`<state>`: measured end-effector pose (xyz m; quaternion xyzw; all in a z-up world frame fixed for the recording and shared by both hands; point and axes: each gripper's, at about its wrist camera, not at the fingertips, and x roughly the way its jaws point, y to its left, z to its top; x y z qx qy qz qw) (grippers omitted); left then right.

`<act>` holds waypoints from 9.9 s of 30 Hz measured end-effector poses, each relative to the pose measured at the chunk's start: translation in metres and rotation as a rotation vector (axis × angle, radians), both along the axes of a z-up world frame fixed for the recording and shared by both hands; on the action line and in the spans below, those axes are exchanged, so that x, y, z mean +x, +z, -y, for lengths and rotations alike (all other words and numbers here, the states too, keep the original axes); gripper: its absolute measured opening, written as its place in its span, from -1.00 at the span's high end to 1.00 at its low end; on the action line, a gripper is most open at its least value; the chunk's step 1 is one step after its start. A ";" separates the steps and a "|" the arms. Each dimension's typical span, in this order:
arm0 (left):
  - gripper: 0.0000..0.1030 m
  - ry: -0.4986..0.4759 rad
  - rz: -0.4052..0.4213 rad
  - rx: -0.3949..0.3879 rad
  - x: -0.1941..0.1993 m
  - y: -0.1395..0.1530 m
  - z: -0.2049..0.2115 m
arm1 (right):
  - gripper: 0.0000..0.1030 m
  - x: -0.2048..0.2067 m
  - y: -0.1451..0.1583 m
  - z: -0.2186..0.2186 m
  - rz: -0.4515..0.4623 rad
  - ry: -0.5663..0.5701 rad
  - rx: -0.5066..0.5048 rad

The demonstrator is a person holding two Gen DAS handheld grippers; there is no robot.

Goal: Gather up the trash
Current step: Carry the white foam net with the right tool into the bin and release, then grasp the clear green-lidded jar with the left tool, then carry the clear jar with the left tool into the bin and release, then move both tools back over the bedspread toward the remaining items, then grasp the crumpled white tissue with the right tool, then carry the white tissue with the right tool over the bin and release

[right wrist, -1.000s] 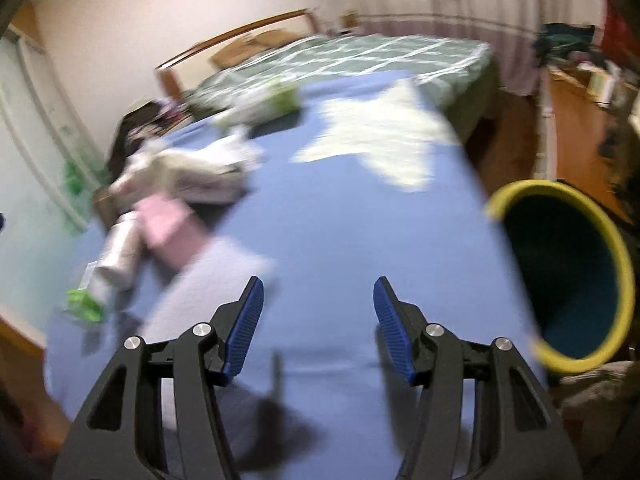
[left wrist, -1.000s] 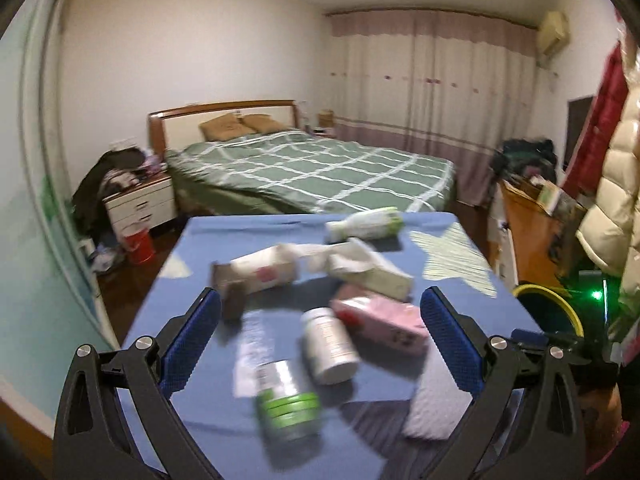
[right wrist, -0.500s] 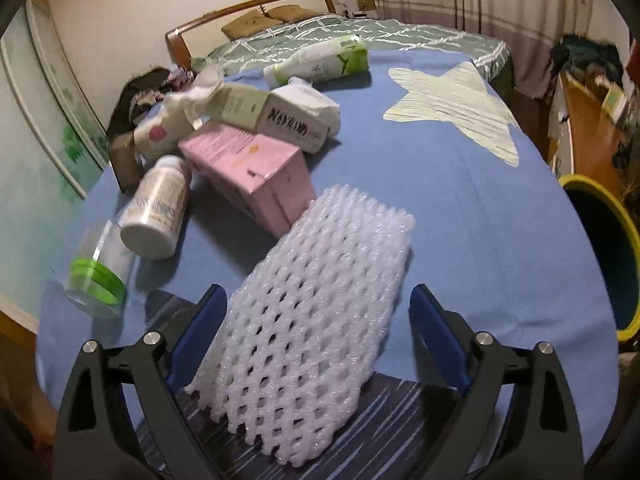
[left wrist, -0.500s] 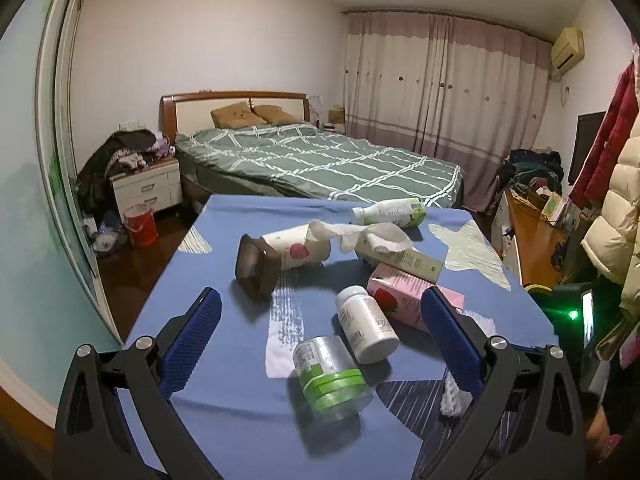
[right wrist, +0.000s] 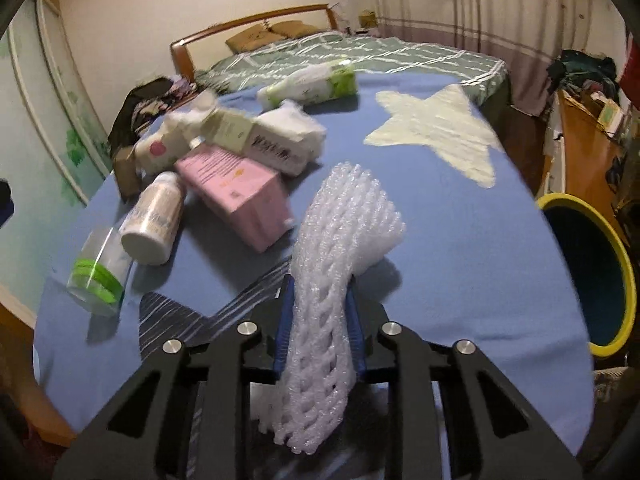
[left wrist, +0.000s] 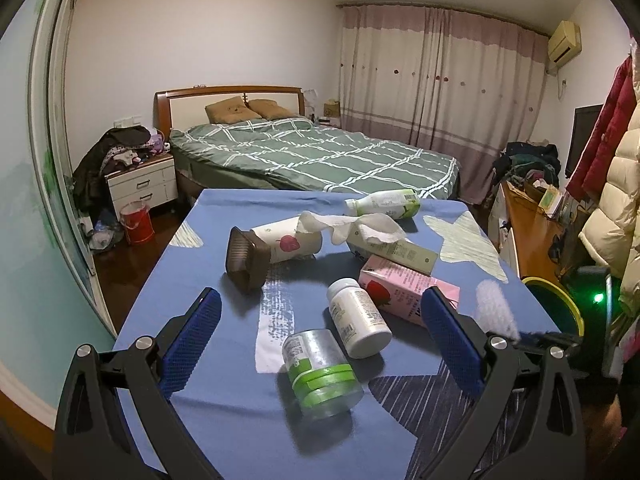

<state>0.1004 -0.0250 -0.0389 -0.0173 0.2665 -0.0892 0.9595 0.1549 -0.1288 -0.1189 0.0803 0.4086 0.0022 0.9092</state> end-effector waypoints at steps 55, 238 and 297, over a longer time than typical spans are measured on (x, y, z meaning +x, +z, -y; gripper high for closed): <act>-0.90 0.050 -0.151 0.156 0.025 -0.042 0.028 | -0.30 0.003 -0.024 0.266 -0.022 -0.603 -0.052; -0.81 0.185 0.042 -0.036 0.117 -0.026 -0.036 | 0.83 0.136 0.116 0.009 0.133 0.165 0.262; -0.81 0.135 0.041 0.013 0.115 -0.027 -0.020 | 0.79 -0.015 0.031 0.273 0.074 -0.563 0.064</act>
